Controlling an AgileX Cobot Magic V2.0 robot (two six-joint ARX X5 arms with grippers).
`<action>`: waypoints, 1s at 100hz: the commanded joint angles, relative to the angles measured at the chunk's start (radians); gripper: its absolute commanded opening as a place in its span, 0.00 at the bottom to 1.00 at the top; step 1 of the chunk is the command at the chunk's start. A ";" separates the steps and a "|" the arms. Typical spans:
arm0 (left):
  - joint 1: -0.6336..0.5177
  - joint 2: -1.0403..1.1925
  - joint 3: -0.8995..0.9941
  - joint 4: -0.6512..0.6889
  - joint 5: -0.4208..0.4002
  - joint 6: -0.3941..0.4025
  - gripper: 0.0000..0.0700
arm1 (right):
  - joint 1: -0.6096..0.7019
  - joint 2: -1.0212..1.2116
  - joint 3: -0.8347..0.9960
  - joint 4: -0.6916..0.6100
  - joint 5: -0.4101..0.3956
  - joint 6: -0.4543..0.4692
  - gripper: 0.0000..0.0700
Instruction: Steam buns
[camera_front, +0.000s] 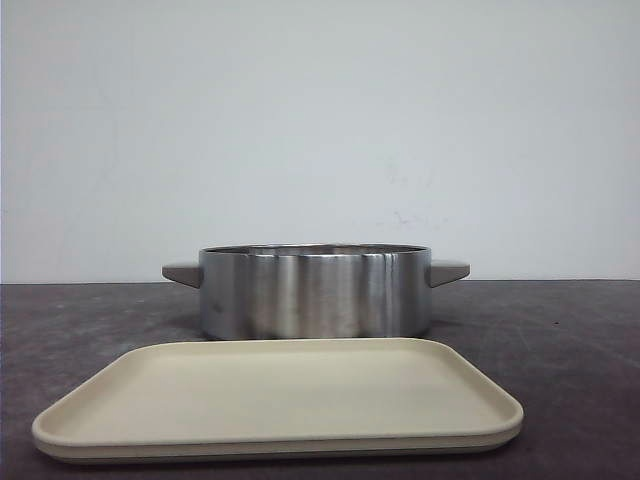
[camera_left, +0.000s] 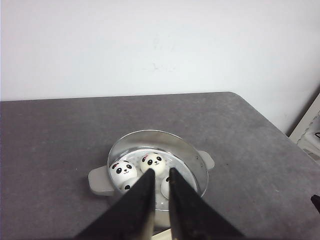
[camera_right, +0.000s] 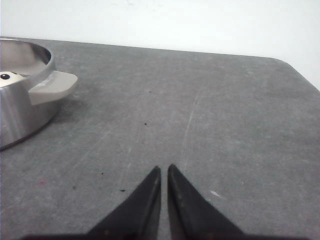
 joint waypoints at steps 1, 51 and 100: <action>-0.006 0.004 0.010 0.011 -0.005 0.009 0.00 | 0.000 -0.002 -0.003 0.011 -0.001 -0.014 0.02; 0.179 -0.150 -0.317 0.249 0.029 0.182 0.00 | 0.000 -0.002 -0.003 0.011 -0.002 -0.014 0.02; 0.473 -0.555 -1.138 0.804 0.134 0.065 0.00 | 0.000 -0.002 -0.003 0.011 0.000 -0.014 0.02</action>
